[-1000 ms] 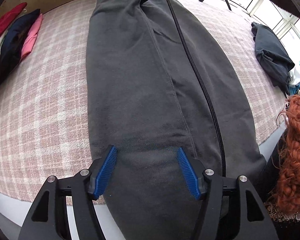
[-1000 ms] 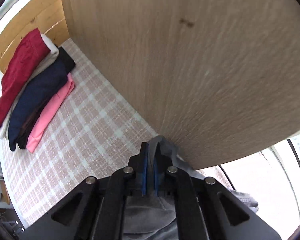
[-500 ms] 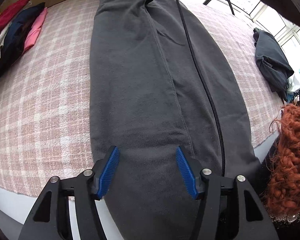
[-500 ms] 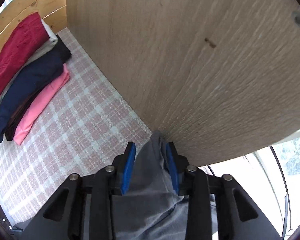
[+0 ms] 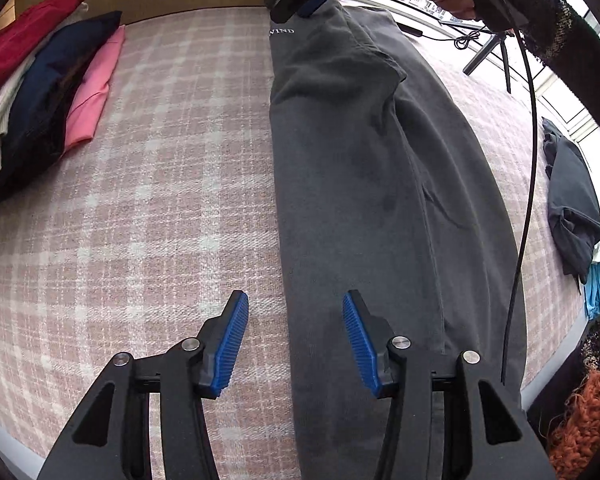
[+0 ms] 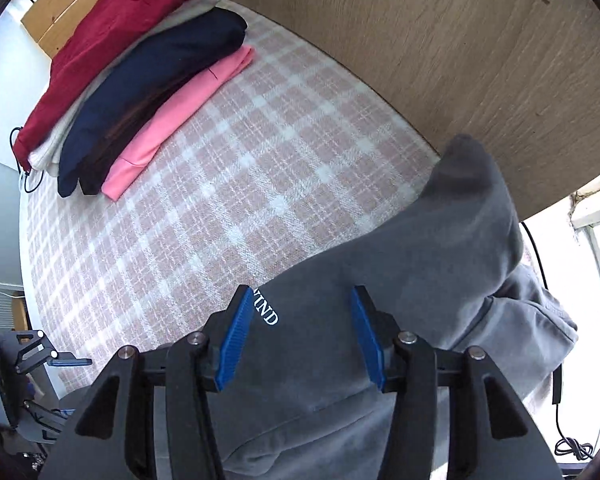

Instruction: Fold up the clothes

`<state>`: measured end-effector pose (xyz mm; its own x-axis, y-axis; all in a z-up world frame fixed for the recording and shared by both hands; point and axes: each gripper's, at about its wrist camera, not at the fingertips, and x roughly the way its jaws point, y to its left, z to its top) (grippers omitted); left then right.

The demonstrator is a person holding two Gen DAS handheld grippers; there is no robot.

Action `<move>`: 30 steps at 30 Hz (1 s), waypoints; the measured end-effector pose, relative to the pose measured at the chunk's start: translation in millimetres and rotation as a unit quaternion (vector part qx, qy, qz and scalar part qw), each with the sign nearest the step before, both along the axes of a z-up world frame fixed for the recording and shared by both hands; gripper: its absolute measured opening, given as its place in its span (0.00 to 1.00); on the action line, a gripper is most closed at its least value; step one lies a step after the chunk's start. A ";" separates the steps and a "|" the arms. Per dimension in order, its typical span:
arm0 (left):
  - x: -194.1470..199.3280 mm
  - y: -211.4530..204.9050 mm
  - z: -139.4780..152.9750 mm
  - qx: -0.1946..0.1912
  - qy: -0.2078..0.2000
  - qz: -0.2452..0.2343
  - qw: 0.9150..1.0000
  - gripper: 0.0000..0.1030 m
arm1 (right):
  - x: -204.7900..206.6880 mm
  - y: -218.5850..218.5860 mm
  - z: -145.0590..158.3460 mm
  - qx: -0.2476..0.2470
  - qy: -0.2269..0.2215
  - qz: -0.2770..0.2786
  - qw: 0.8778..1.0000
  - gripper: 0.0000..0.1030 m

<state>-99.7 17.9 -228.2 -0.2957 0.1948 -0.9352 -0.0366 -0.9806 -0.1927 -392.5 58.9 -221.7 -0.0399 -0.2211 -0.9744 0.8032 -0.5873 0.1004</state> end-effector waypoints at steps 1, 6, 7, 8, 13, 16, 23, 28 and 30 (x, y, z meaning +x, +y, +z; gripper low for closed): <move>-2.9 0.7 -1.0 0.004 -0.001 -0.002 1.000 0.44 | 0.7 -0.3 -3.7 0.005 0.006 0.003 1.000 0.37; -19.1 5.3 -7.5 0.014 0.006 -0.011 1.000 0.02 | -1.9 2.5 -19.9 0.007 0.008 -0.001 1.000 0.30; -22.1 7.8 -7.5 0.009 0.011 -0.017 1.000 0.02 | -2.5 3.2 -21.5 0.006 0.012 -0.003 1.000 0.28; -19.9 11.6 -6.2 0.003 0.016 -0.027 1.000 0.01 | -3.3 4.0 -21.9 0.004 0.018 -0.007 1.000 0.27; -8.1 25.2 -5.2 -0.018 0.025 -0.053 0.998 0.02 | -8.9 11.2 -22.8 -0.019 0.039 -0.027 0.999 0.22; -12.7 12.0 -5.8 -0.013 0.005 -0.019 1.000 0.07 | -4.4 11.0 -20.7 -0.013 0.049 -0.024 0.998 0.22; 56.2 -15.3 55.3 -0.035 0.041 0.028 0.998 0.16 | 51.8 43.5 36.3 -0.097 0.029 -0.018 0.995 0.25; 148.1 -14.7 54.3 -0.006 0.004 0.051 0.999 0.22 | 157.1 38.5 25.1 -0.114 -0.053 0.054 0.991 0.25; 182.0 -9.3 48.4 -0.001 -0.016 0.059 0.998 0.22 | 190.2 37.6 3.9 -0.096 -0.071 0.067 0.991 0.26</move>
<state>82.2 8.7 -179.8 -0.2857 0.1579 -0.9452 0.0847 -0.9783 -0.1890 -202.3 96.6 -217.7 0.1368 -0.3975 -0.9074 0.8419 -0.4360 0.3179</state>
